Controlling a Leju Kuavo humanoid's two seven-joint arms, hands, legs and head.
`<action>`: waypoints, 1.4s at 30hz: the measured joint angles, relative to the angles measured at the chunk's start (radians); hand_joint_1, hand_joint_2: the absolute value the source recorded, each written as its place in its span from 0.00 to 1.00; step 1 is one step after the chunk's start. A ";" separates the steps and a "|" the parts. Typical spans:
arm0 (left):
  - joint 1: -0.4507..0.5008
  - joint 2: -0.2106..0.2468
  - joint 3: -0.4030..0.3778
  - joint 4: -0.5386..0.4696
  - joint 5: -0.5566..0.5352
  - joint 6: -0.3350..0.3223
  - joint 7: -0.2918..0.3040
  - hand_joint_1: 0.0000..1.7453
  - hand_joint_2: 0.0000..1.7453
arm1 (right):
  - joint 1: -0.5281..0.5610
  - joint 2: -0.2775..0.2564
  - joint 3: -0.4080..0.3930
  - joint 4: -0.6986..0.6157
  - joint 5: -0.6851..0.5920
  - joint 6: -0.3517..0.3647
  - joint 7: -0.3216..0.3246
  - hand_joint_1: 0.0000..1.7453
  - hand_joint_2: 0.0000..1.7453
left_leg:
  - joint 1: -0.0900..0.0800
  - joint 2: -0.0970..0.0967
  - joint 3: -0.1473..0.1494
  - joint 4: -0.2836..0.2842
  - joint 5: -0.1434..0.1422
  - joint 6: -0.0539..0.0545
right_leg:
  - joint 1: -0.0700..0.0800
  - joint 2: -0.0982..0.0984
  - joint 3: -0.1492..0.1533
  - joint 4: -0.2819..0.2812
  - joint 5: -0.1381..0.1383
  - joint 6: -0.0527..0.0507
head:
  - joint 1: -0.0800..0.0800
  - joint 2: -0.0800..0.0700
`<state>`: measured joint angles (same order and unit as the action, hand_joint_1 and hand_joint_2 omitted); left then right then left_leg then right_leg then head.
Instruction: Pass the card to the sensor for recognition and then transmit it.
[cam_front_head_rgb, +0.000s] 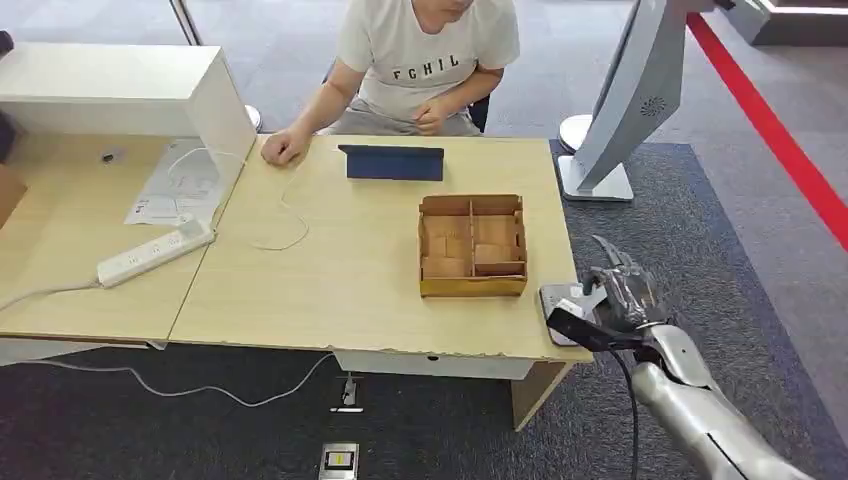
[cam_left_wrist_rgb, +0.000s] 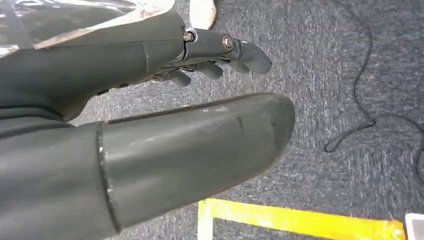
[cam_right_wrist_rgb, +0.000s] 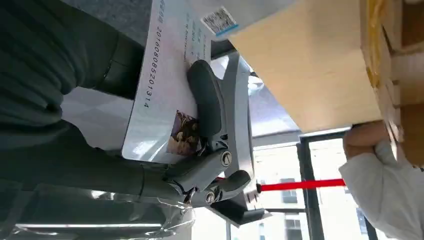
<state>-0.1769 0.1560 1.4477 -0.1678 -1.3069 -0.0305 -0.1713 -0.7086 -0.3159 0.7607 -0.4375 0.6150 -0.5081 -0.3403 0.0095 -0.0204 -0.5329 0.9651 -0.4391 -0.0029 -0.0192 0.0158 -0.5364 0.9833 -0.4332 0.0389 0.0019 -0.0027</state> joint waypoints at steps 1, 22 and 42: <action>0.000 0.000 0.000 0.000 -0.001 -0.002 0.000 0.00 0.00 | -0.013 0.000 0.000 -0.005 -0.002 0.000 -0.007 1.00 1.00 | 0.000 0.000 0.000 0.000 0.000 0.000 | 0.000 0.000 0.000 0.000 0.000 0.000 | 0.000 0.000; 0.000 -0.012 0.000 0.001 -0.071 -0.030 0.001 0.00 0.00 | -0.240 0.105 0.014 -0.022 0.105 0.043 0.047 1.00 1.00 | 0.000 0.000 0.000 0.000 0.000 0.000 | 0.000 0.000 -0.001 0.001 0.000 0.000 | 0.000 0.000; 0.002 -0.025 -0.001 0.001 -0.087 -0.027 0.050 0.00 0.00 | -0.288 0.178 0.032 0.058 0.124 0.119 0.130 1.00 1.00 | 0.000 -0.001 -0.001 0.000 0.001 0.000 | 0.000 0.000 -0.001 0.000 0.000 0.000 | 0.000 0.000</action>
<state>-0.1750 0.1308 1.4462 -0.1667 -1.3939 -0.0572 -0.1217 -0.9968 -0.1377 0.7927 -0.3792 0.7389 -0.3895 -0.2106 0.0099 -0.0209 -0.5334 0.9652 -0.4385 -0.0032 -0.0189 0.0158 -0.5371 0.9834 -0.4330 0.0391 0.0019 -0.0027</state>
